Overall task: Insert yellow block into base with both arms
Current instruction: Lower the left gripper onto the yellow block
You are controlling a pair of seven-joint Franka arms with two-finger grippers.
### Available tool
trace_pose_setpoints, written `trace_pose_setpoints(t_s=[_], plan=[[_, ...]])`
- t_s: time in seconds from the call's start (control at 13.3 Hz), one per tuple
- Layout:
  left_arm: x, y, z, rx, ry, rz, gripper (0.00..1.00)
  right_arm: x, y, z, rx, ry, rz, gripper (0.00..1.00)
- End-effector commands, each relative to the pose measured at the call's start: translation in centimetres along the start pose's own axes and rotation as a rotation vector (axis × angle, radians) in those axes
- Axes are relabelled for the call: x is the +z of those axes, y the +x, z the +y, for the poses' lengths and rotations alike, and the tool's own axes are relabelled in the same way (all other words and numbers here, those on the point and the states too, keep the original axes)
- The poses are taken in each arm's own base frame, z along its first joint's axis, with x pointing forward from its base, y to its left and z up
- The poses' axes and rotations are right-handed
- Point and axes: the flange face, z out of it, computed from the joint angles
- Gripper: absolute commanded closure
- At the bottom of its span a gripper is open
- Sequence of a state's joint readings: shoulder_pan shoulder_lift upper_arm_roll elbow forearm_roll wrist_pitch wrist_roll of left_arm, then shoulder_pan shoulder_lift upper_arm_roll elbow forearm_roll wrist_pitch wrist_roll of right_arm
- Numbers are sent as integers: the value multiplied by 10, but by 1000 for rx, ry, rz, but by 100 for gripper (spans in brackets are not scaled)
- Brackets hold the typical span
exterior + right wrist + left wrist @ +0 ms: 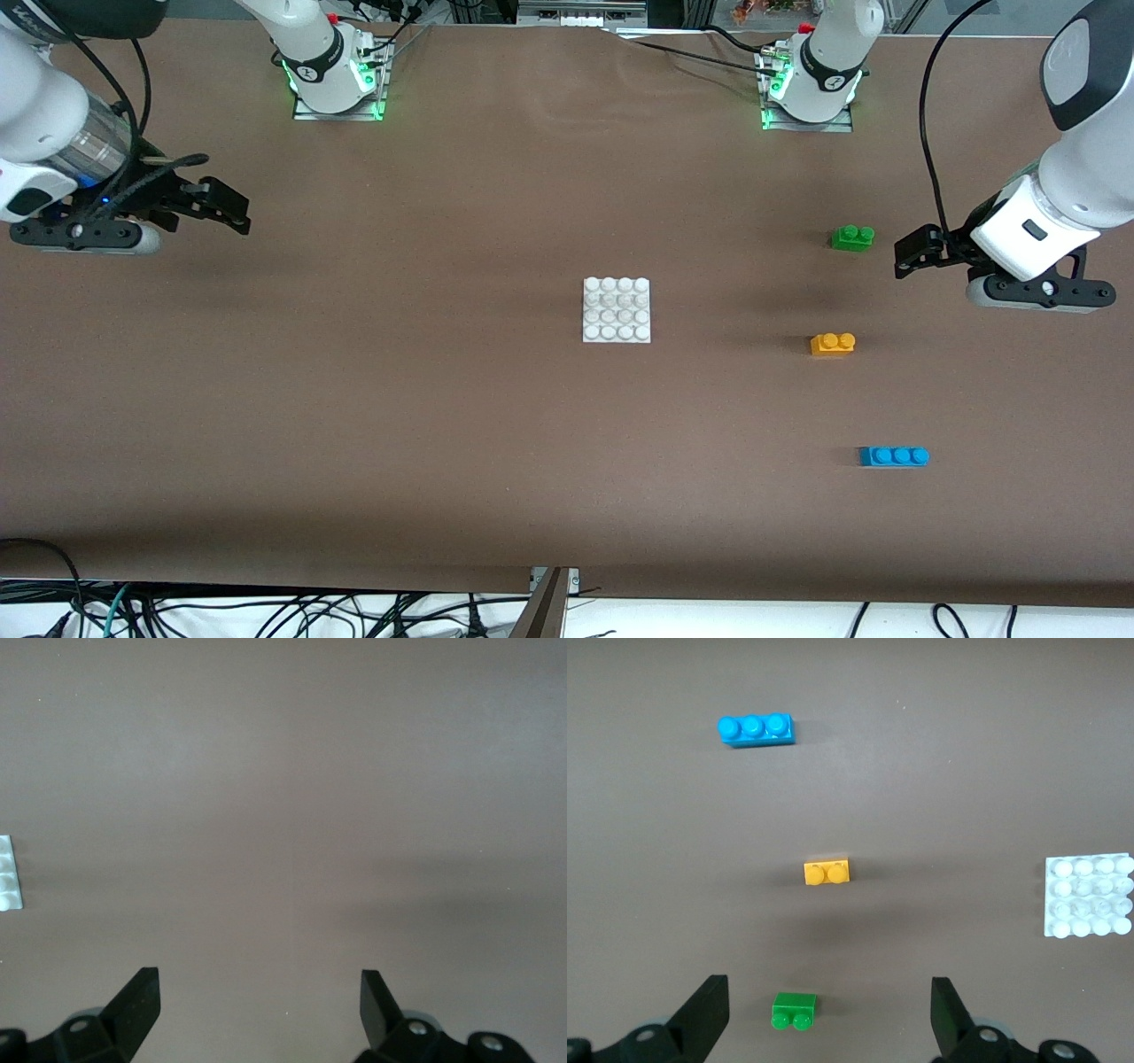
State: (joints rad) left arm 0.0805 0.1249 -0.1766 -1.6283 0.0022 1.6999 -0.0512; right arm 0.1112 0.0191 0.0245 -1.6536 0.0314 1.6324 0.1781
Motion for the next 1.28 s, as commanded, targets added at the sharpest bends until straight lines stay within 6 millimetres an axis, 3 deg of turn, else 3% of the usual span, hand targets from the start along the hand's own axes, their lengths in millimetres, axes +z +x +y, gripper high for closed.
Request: trace_pose_setpoints(t_s=[0.0, 0.3, 0.75, 0.98, 1.2], plan=[[40, 19, -5, -3, -24, -41, 0, 0, -1, 16, -6, 5, -29, 0], [126, 30, -15, -13, -11, -9, 0, 0, -2, 10, -14, -7, -31, 0], [240, 16, -30, 20, 33, 92, 0, -7, -3, -4, -51, -51, -36, 0], [278, 12, -32, -3, 18, 98, 0, -9, 0, -4, -44, -45, -25, 0], [296, 10, -32, -17, 12, 69, 0, -11, 10, -5, -30, -39, -20, 0]])
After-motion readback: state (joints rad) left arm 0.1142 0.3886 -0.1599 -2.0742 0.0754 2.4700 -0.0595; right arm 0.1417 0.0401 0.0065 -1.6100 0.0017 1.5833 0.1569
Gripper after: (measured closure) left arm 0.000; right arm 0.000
